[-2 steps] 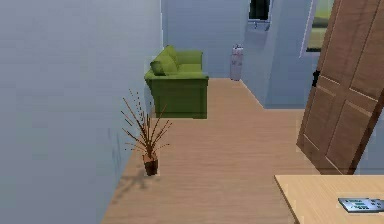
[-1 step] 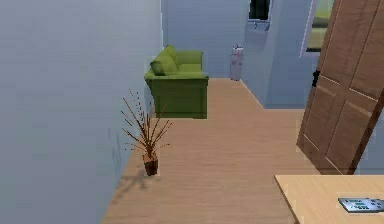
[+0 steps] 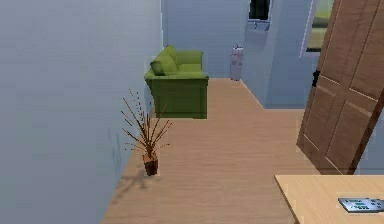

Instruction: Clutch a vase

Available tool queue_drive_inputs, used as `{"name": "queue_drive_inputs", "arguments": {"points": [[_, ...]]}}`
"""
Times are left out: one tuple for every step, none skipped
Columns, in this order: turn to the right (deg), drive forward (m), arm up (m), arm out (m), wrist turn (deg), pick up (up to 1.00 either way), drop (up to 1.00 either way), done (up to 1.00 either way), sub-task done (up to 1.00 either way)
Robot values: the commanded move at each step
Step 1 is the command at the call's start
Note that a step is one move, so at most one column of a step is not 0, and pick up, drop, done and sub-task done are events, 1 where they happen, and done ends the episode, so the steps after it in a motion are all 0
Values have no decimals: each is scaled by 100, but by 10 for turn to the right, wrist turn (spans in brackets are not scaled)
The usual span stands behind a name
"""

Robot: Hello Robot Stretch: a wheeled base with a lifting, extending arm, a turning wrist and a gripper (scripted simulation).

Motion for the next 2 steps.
{"name": "queue_drive_inputs", "arguments": {"points": [[0,0,10,0,0,0,0,0,0],[0,0,0,0,0,0,0,100,0]]}}
